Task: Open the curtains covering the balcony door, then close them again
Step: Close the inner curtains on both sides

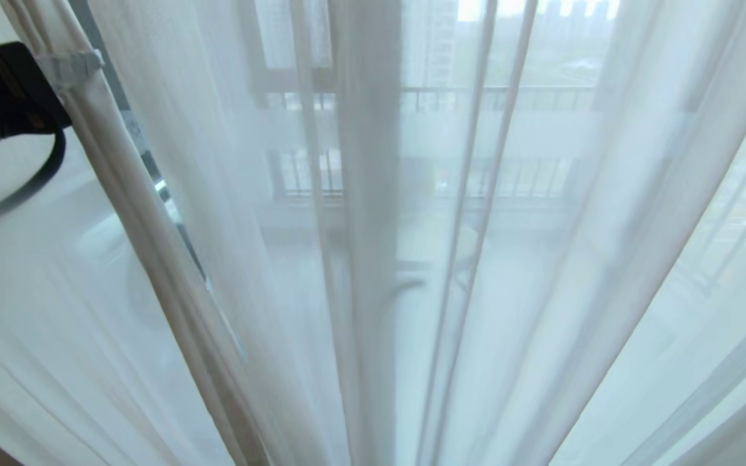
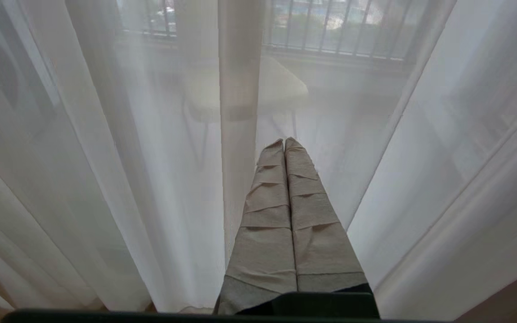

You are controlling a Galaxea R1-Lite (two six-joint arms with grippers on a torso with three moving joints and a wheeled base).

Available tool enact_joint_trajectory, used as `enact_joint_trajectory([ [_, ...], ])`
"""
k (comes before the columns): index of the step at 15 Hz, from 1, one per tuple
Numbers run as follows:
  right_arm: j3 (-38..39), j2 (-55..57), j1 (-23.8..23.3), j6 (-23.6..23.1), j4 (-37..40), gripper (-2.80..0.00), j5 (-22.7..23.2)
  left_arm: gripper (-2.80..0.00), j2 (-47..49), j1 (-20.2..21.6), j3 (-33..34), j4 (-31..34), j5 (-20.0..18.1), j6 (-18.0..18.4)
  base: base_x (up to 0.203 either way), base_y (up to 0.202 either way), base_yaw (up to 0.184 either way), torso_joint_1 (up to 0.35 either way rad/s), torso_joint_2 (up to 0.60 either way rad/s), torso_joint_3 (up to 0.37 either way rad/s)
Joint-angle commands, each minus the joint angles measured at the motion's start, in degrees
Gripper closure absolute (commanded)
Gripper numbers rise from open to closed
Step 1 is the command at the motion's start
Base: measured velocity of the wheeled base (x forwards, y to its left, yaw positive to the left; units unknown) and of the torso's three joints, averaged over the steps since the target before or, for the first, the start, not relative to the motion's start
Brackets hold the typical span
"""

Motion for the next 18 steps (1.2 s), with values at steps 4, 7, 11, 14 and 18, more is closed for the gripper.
enact_joint_trajectory([
  [4,0.0,-0.02,0.01,-0.03,-0.01,0.0,0.04,0.0,0.01,-0.01,0.04,-0.1,-0.01,-0.06,0.0,-0.193,0.001,0.003,0.0,0.003],
  [7,0.0,-0.02,0.01,-0.03,-0.01,0.0,0.04,0.0,0.01,-0.01,0.03,-0.1,-0.01,-0.06,0.0,-0.195,0.001,0.002,0.0,0.004],
  [11,0.0,-0.02,0.01,-0.03,-0.01,0.0,0.04,0.0,-0.16,-0.11,-0.05,-0.1,-0.01,-0.06,0.0,-0.192,-0.001,0.002,0.0,0.001],
  [14,0.0,-0.02,0.01,-0.03,-0.01,0.0,0.04,0.0,-0.25,-0.27,-0.14,-0.1,-0.1,-0.06,0.0,-0.192,-0.001,0.001,0.0,-0.001],
  [18,0.0,-0.02,0.01,-0.03,-0.01,0.0,0.04,0.0,-0.51,-0.27,-0.31,-0.28,-0.19,-0.06,0.0,-0.061,-0.001,0.003,0.0,0.001],
])
